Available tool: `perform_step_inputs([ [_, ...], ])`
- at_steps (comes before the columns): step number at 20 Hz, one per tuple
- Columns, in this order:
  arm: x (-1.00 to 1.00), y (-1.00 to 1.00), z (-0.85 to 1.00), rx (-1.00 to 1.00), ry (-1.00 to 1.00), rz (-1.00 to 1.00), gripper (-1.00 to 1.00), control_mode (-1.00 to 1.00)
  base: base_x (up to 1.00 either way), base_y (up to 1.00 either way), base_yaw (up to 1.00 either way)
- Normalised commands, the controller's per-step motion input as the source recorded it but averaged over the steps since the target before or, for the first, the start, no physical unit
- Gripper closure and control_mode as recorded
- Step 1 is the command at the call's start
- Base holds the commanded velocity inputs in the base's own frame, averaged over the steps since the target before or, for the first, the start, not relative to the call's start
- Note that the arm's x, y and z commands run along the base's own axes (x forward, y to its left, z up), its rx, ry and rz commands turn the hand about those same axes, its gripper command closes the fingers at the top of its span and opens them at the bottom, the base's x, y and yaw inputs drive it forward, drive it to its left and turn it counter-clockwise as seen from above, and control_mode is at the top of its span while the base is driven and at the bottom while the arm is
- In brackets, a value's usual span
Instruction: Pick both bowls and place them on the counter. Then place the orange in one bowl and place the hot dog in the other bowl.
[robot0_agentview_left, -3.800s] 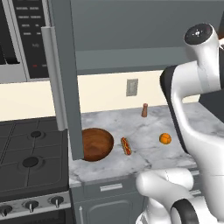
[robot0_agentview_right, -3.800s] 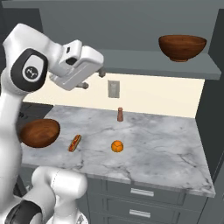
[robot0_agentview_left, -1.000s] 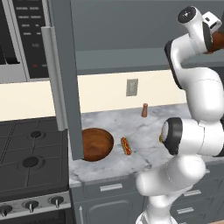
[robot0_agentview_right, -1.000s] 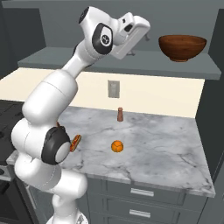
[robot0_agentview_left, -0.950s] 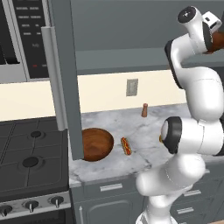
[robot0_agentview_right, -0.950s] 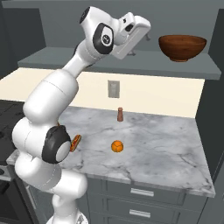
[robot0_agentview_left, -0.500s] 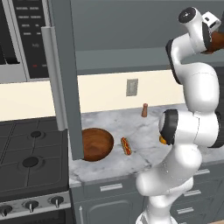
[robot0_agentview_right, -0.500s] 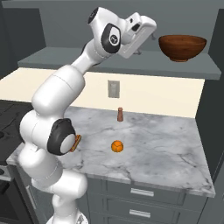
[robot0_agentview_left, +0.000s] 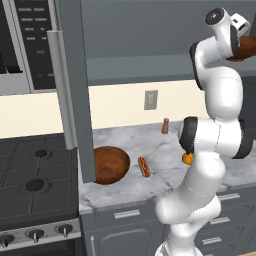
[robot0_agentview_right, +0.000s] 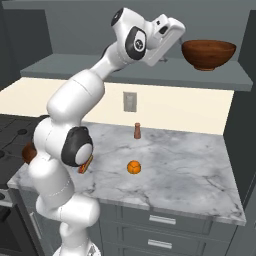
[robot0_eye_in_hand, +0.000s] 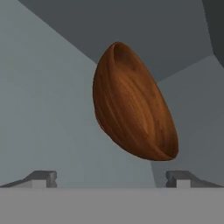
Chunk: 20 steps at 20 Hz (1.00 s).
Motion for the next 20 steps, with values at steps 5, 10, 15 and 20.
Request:
perform_step_inputs([
  [5,0.29,-0.15,0.0,0.0,0.05,0.02,-1.0,-1.0,0.0,0.0,0.0],
  [10,0.28,-0.13,0.0,0.0,0.06,0.02,-1.0,-1.0,0.0,0.0,0.0],
  [15,0.22,-0.16,-0.01,0.0,0.05,0.01,-1.0,-1.0,0.0,0.0,0.0],
  [20,0.21,-0.16,-0.02,0.0,0.05,0.01,-1.0,-1.0,0.0,0.0,0.0],
])
